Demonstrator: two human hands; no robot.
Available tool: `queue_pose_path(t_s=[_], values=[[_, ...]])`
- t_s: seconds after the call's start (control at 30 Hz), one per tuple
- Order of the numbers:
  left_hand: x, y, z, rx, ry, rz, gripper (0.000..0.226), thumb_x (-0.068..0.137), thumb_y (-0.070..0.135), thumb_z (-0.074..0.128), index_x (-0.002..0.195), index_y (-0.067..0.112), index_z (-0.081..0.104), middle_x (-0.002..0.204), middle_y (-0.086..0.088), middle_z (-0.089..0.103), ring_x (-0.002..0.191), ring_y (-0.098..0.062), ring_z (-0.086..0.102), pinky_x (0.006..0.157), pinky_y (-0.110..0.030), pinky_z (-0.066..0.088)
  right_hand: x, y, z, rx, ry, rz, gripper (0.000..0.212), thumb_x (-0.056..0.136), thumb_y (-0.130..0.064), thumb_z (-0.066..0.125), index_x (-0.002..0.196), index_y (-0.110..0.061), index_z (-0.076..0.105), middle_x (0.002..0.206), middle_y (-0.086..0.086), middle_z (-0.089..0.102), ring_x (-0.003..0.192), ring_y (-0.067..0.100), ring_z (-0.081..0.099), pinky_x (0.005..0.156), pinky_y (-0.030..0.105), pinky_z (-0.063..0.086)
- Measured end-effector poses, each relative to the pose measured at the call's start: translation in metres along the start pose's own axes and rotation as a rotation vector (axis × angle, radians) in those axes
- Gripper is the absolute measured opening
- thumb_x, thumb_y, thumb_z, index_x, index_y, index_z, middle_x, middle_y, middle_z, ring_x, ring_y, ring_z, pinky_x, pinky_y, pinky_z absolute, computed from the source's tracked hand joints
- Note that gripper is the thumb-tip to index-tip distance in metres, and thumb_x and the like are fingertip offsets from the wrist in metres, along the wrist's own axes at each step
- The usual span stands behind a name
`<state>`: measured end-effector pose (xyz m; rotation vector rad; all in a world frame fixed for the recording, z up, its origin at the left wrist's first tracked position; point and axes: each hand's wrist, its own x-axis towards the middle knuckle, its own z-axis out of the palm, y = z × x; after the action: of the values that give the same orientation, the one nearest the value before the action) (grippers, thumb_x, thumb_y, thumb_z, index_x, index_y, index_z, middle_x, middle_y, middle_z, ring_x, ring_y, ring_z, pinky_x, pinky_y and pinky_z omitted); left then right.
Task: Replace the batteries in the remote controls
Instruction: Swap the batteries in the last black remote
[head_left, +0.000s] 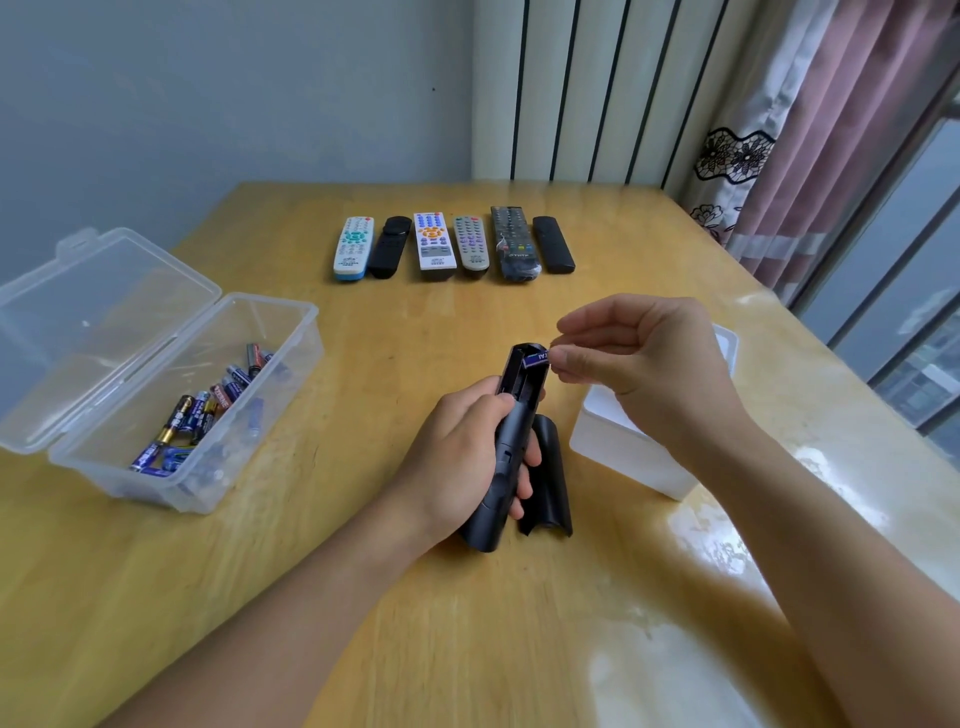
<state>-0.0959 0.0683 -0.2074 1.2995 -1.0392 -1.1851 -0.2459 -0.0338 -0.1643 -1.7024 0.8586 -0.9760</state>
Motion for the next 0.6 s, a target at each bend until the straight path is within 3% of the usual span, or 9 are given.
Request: queue_pose_path(t_s=[0.13,0.3,0.43,0.6], values=[[-0.0014,-0.0001,-0.0001,0.002,-0.017,0.013,0.035,0.106,0.021,0.032,0.117,-0.002,0.056,0.071,-0.009,0.062,0.056,-0.025,0.057,0.045,-0.033,0.050,-0.0045,-0.0011,0.0057,-0.047,0.052,-0.102,0.020,0.073,-0.005,0.086,0.090,-0.010,0.077,0.081,0.000,0.078,0.076,0.014,0.077,0.072,0.021,0.060],[-0.0019,0.0027,0.0008,-0.092,-0.032,0.007,0.035,0.108,0.019,0.031,0.120,-0.003,0.055,0.070,-0.010,0.062,0.053,-0.023,0.056,0.044,-0.032,0.050,-0.0043,-0.0026,0.0067,0.093,0.038,0.008,0.025,0.072,-0.007,0.086,0.095,-0.009,0.077,0.084,0.001,0.079,0.081,0.015,0.077,0.075,0.021,0.059],[-0.0028,0.0026,0.0014,-0.064,-0.043,0.042,0.034,0.108,0.018,0.030,0.119,-0.002,0.055,0.071,-0.011,0.061,0.054,-0.024,0.056,0.045,-0.032,0.050,-0.0064,-0.0040,0.0062,0.166,0.063,0.009,0.025,0.068,-0.008,0.088,0.089,-0.004,0.074,0.078,0.005,0.079,0.072,0.020,0.077,0.068,0.023,0.059],[-0.0027,0.0012,0.0012,-0.058,-0.071,0.053,0.034,0.109,0.020,0.030,0.119,0.002,0.057,0.072,-0.010,0.061,0.055,-0.024,0.057,0.045,-0.033,0.050,-0.0066,-0.0048,0.0103,-0.017,0.080,-0.126,0.016,0.070,-0.012,0.088,0.081,-0.015,0.077,0.073,-0.001,0.077,0.066,0.012,0.075,0.065,0.020,0.057]])
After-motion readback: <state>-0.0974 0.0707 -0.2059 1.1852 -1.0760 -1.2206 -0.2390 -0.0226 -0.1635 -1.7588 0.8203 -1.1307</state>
